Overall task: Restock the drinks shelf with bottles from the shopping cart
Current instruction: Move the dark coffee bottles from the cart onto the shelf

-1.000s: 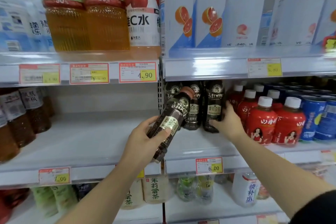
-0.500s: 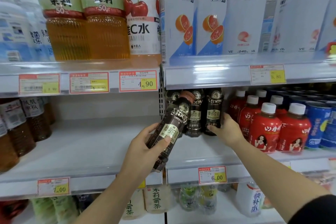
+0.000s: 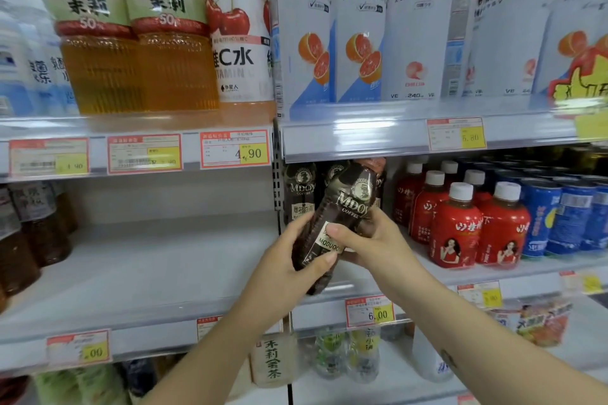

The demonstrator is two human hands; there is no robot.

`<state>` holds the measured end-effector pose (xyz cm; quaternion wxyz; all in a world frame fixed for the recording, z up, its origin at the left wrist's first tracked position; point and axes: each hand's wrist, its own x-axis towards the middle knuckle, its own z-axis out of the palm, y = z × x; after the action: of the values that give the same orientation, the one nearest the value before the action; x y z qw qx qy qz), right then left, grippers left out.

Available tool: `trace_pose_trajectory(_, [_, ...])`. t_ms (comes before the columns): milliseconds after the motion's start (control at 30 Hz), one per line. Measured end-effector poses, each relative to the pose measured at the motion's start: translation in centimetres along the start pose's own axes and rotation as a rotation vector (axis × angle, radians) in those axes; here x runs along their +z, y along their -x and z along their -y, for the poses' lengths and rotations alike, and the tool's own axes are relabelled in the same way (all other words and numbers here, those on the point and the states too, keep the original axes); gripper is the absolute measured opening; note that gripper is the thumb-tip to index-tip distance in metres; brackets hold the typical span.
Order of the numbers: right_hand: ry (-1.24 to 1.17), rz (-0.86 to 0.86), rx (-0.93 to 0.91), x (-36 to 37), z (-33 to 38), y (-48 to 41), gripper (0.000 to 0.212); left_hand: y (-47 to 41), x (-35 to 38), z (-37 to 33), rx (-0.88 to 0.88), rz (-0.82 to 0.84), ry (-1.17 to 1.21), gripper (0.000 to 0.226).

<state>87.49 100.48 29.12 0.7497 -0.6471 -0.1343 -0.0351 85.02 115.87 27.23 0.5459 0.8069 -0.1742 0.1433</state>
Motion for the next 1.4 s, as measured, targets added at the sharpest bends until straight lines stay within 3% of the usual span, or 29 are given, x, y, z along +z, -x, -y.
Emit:
trace_pose_trajectory(133, [0.211, -0.065, -0.086, 0.3, -0.4, -1.6, 0.051, -0.1, -2.7, 2.0, -0.035, -0.038, -0.464, 0.044])
trace_pose_trajectory(233, [0.359, -0.059, -0.113, 0.9, -1.1, -3.0, 0.058, 0.6, -4.0, 3.8, -0.129, 0.027, -0.685, 0.035])
trace_pose_trajectory(600, [0.559, -0.088, -0.154, 2.8, -2.9, -5.4, 0.073, 1.0, -4.0, 4.9, -0.127, 0.064, -0.762, 0.027])
trace_pose_trajectory(1000, [0.549, -0.138, -0.133, 3.7, -3.3, -3.8, 0.069, 1.6, -4.3, 4.9, -0.006, 0.027, -0.752, 0.025])
trace_pose_trajectory(1067, [0.552, -0.254, -0.211, 4.1, -3.2, -1.7, 0.066, 2.5, -4.8, 4.8, 0.064, -0.029, -0.721, 0.025])
trace_pose_trajectory(1133, [0.553, -0.335, -0.373, 5.1, -3.8, 1.1, 0.048, 4.3, -5.8, 5.0, 0.149, -0.095, -0.66, 0.024])
trace_pose_trajectory(1267, [0.614, -0.099, -0.478, 10.3, -7.9, 6.7, 0.023, 10.7, -9.3, 7.7, 0.202, -0.184, -0.574, 0.026])
trace_pose_trajectory(1400, [0.666, 0.219, -0.333, 18.2, -14.6, 10.8, 0.013, 19.3, -14.2, 13.1, -0.008, -0.205, -0.537, 0.029])
